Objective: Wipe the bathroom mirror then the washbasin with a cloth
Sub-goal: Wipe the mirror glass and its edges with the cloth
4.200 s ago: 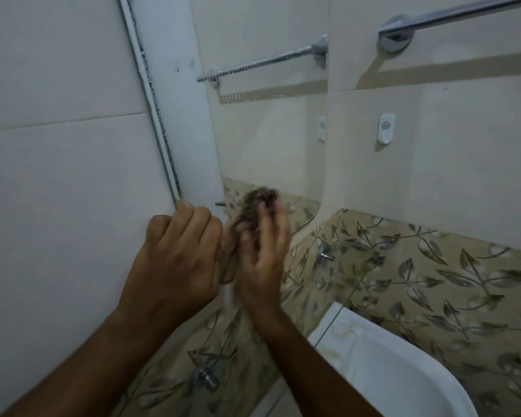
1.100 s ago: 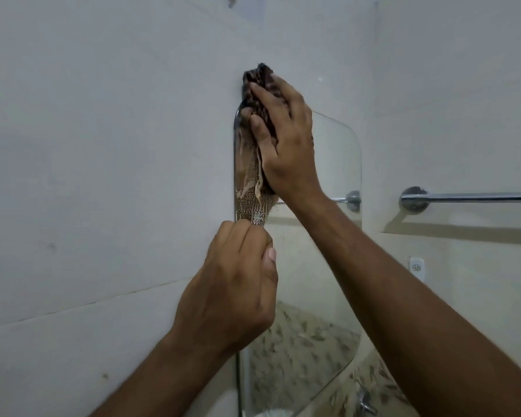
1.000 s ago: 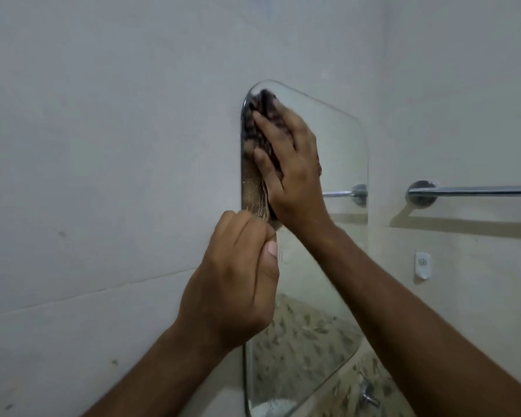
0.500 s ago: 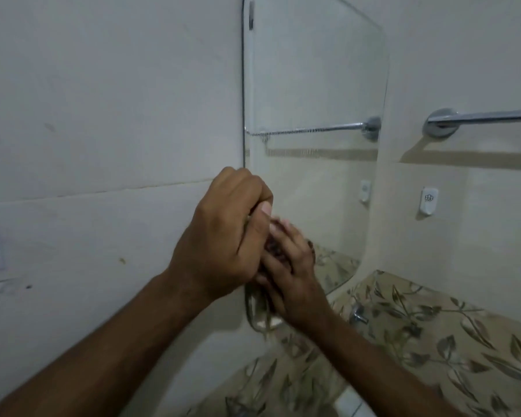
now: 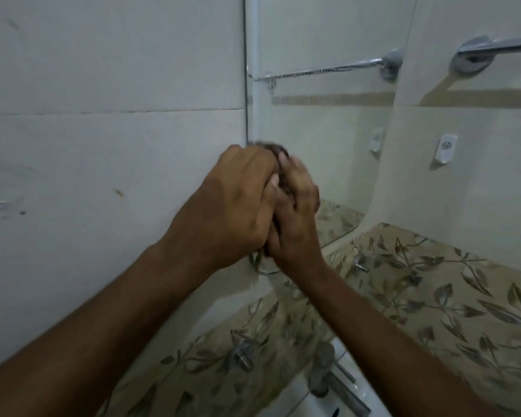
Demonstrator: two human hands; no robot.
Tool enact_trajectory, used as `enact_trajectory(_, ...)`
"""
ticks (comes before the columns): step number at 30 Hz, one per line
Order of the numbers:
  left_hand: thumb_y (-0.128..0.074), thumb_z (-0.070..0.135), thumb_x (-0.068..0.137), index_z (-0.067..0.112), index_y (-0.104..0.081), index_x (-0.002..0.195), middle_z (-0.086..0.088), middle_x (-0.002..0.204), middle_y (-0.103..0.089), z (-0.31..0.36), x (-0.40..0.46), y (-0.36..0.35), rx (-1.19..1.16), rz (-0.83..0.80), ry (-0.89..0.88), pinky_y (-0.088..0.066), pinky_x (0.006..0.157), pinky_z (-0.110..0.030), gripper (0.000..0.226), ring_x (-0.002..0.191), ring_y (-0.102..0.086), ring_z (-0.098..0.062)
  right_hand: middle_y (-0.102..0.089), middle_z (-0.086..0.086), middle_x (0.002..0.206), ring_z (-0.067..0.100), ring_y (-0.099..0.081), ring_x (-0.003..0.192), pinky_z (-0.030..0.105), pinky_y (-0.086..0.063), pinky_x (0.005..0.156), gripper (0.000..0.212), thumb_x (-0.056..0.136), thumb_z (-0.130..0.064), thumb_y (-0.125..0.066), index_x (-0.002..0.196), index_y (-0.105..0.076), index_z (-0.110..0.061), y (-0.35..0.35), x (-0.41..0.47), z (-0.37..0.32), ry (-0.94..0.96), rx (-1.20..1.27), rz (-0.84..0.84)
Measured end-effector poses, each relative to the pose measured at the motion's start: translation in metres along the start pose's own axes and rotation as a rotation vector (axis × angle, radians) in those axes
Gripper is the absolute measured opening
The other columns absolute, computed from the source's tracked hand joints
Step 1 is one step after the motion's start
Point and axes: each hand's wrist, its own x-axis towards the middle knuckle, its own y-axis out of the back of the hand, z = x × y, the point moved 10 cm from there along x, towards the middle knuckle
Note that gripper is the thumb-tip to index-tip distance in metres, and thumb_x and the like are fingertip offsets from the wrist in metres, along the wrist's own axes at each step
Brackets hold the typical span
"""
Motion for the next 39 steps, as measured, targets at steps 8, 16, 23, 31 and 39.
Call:
enact_trajectory(8, -0.045, 0.005, 0.097, 0.007, -0.055, 0.086, -0.007, 0.083, -0.049, 0.006, -0.029, -0.037, 0.043, -0.209, -0.076, -0.038, 0.072, -0.035, 0.015, 0.076, -0.039, -0.019, -0.020, 0.013, 0.161, 0.041, -0.016, 0.151, 0.056, -0.027, 0.118, 0.062, 0.098, -0.016, -0.059, 0.153, -0.030, -0.018, -0.021, -0.107, 0.000, -0.131, -0.007, -0.176)
enact_trajectory(16, -0.046, 0.010, 0.097, 0.005, -0.057, 0.092, -0.012, 0.086, -0.054, 0.005, -0.046, -0.039, 0.123, -0.231, -0.039, -0.042, 0.069, -0.041, 0.013, 0.075, -0.043, -0.023, -0.030, 0.025, 0.156, 0.045, -0.019, 0.149, 0.054, -0.020, 0.122, 0.045, 0.101, -0.009, -0.042, 0.146, -0.040, -0.007, -0.008, -0.038, -0.004, -0.206, 0.063, 0.024)
enact_trajectory(23, -0.044, 0.017, 0.098, 0.010, -0.056, 0.089, -0.008, 0.086, -0.053, 0.001, -0.057, -0.045, 0.185, -0.296, -0.037, -0.040, 0.069, -0.040, 0.017, 0.077, -0.044, -0.023, -0.019, 0.013, 0.162, 0.039, -0.013, 0.152, 0.046, -0.017, 0.124, 0.052, 0.101, -0.016, -0.052, 0.150, -0.035, -0.014, -0.018, -0.122, 0.004, -0.341, 0.015, -0.108)
enact_trajectory(31, -0.045, 0.012, 0.098, 0.002, -0.059, 0.088, -0.012, 0.083, -0.052, 0.004, -0.062, -0.033, 0.094, -0.216, -0.107, -0.040, 0.074, -0.040, 0.020, 0.076, -0.046, -0.028, -0.024, 0.017, 0.161, 0.037, -0.010, 0.153, 0.044, -0.014, 0.125, 0.046, 0.101, -0.008, -0.048, 0.147, -0.044, -0.009, -0.015, -0.081, -0.009, -0.451, 0.077, 0.023)
enact_trajectory(39, -0.039, 0.025, 0.100, 0.018, -0.052, 0.083, -0.005, 0.076, -0.054, 0.013, -0.069, -0.062, 0.448, -0.408, -0.216, -0.037, 0.069, -0.044, 0.023, 0.069, -0.049, -0.028, -0.014, -0.019, 0.163, 0.017, -0.013, 0.153, 0.047, -0.025, 0.122, 0.045, 0.105, -0.028, -0.044, 0.150, -0.038, -0.031, -0.021, -0.133, 0.020, -0.843, 0.161, 0.224)
